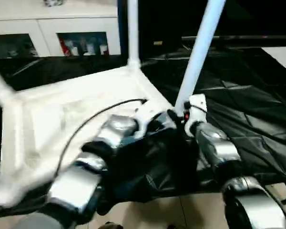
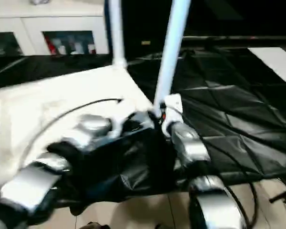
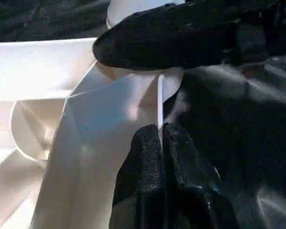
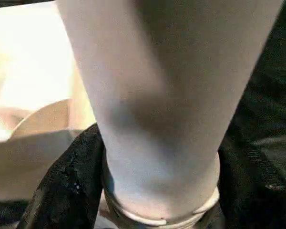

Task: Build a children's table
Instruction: Rotate leg to tighten

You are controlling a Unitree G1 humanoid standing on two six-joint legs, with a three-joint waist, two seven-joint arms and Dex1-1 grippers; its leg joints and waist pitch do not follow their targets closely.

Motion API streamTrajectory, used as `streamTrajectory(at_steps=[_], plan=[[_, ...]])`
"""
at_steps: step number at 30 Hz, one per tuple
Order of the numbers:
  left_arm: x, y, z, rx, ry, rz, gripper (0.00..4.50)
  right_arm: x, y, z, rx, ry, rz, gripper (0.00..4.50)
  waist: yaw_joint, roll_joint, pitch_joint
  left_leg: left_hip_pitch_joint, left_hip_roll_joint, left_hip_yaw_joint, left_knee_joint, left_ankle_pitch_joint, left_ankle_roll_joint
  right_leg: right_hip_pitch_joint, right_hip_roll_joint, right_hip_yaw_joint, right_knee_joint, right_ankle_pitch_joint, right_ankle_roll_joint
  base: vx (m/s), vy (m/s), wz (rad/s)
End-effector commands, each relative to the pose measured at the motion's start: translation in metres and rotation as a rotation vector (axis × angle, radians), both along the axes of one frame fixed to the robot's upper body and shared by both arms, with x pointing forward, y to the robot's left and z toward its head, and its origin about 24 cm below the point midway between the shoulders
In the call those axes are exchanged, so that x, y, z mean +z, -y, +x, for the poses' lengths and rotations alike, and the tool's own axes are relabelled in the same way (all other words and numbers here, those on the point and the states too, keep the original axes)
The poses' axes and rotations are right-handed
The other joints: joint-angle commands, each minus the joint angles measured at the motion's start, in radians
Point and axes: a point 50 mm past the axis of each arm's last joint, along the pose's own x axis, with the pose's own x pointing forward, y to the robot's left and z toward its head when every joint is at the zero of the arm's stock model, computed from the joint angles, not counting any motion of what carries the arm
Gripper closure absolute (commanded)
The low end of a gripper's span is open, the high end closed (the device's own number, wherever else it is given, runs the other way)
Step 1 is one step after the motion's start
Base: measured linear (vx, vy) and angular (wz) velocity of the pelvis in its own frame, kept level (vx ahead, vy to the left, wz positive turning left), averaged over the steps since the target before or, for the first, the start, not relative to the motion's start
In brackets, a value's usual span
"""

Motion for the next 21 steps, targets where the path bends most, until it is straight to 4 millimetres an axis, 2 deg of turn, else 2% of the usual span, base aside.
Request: streamTrajectory(at_steps=[1,2,5,6,7,8,12,14,15,16,17,18,19,20,21], plan=[[0.009,0.005,0.005,0.04,0.041,-0.018,4.5,-0.019,-0.015,-0.009,0.038,-0.09,0.013,1.4,-0.005,-0.002,-0.069,0.045,0.077,-0.064,-0.094,-0.501,-0.053,0.011,-0.077,0.039,-0.08,-0.425,-0.173,0.0,0.0,0.0],[0.01,0.008,0.004,0.018,0.046,-0.018,4.5,-0.014,-0.02,-0.006,0.076,-0.061,0.023,1.05,-0.005,-0.001,-0.069,0.043,0.077,-0.063,-0.093,-0.495,-0.048,0.012,-0.078,0.039,-0.079,-0.416,-0.179,0.0,0.0,0.0],[0.009,0.008,0.003,-0.006,0.048,-0.014,4.5,-0.007,-0.024,-0.003,0.111,-0.023,0.039,1.02,0.0,-0.005,-0.07,0.038,0.075,-0.058,-0.087,-0.452,-0.02,0.018,-0.084,0.043,-0.079,-0.409,-0.191,0.0,0.0,0.0],[0.008,0.007,0.003,-0.012,0.05,-0.012,4.5,-0.005,-0.024,-0.003,0.122,-0.012,0.039,0.93,0.001,-0.008,-0.071,0.035,0.076,-0.059,-0.087,-0.433,-0.011,0.022,-0.085,0.043,-0.077,-0.408,-0.193,0.0,0.0,0.0],[0.008,0.006,0.003,-0.027,0.054,-0.01,4.5,-0.004,-0.023,-0.002,0.14,0.002,0.036,0.65,0.002,-0.006,-0.071,0.034,0.078,-0.058,-0.088,-0.415,-0.006,0.023,-0.084,0.043,-0.075,-0.398,-0.196,0.0,0.0,0.0],[0.008,0.004,0.002,-0.047,0.061,-0.008,4.5,-0.002,-0.022,-0.002,0.159,0.019,0.029,0.6,0.003,-0.006,-0.072,0.034,0.078,-0.058,-0.088,-0.412,-0.003,0.024,-0.082,0.042,-0.075,-0.393,-0.198,0.0,0.0,0.0],[0.007,-0.004,0.0,-0.113,0.061,-0.002,4.5,0.002,-0.015,-0.004,0.256,0.05,0.03,0.6,0.001,-0.009,-0.072,0.026,0.081,-0.058,-0.09,-0.387,0.009,0.031,-0.082,0.043,-0.066,-0.355,-0.212,0.0,0.0,0.0],[0.005,-0.009,-0.002,-0.144,0.05,0.004,4.5,0.004,-0.011,-0.006,0.308,0.061,0.022,0.6,0.006,-0.009,-0.074,0.027,0.08,-0.055,-0.088,-0.365,0.017,0.032,-0.082,0.042,-0.064,-0.334,-0.219,0.0,0.0,0.0],[0.003,-0.017,-0.006,-0.218,0.025,0.003,4.5,0.006,-0.002,-0.012,0.415,0.076,-0.008,0.6,0.008,-0.009,-0.075,0.027,0.08,-0.051,-0.085,-0.348,0.026,0.032,-0.083,0.044,-0.062,-0.313,-0.229,0.0,0.0,0.0],[0.003,-0.018,-0.007,-0.23,0.021,0.002,4.5,0.006,-0.001,-0.012,0.43,0.077,-0.013,0.6,0.016,-0.01,-0.076,0.024,0.082,-0.048,-0.084,-0.316,0.042,0.038,-0.08,0.042,-0.057,-0.286,-0.233,0.0,0.0,0.0],[0.002,-0.02,-0.009,-0.258,0.013,0.0,4.5,0.007,0.002,-0.015,0.466,0.078,-0.024,0.6,0.022,-0.01,-0.076,0.025,0.084,-0.044,-0.082,-0.304,0.055,0.035,-0.078,0.042,-0.057,-0.278,-0.241,0.0,0.0,0.0],[0.002,-0.025,-0.013,-0.324,0.011,-0.002,4.5,0.008,0.007,-0.019,0.538,0.072,-0.039,0.6,0.022,-0.01,-0.076,0.025,0.085,-0.042,-0.08,-0.298,0.057,0.034,-0.079,0.043,-0.056,-0.278,-0.245,0.0,0.0,0.0],[0.002,-0.025,-0.013,-0.324,0.011,-0.002,4.5,0.008,0.007,-0.019,0.538,0.072,-0.039,0.6,0.026,-0.013,-0.077,0.02,0.083,-0.042,-0.078,-0.285,0.067,0.039,-0.081,0.043,-0.055,-0.283,-0.243,0.0,0.0,0.0],[0.002,-0.027,-0.015,-0.369,0.012,-0.001,4.5,0.008,0.01,-0.023,0.587,0.066,-0.048,0.6,0.03,-0.01,-0.078,0.021,0.085,-0.043,-0.077,-0.278,0.065,0.036,-0.084,0.043,-0.053,-0.285,-0.244,0.0,0.0,0.0],[0.002,-0.031,-0.018,-0.404,0.005,-0.001,4.5,0.009,0.015,-0.026,0.625,0.061,-0.061,0.6,0.033,-0.011,-0.079,0.021,0.085,-0.043,-0.076,-0.27,0.067,0.038,-0.082,0.042,-0.053,-0.286,-0.243,0.0,0.0,0.0]])
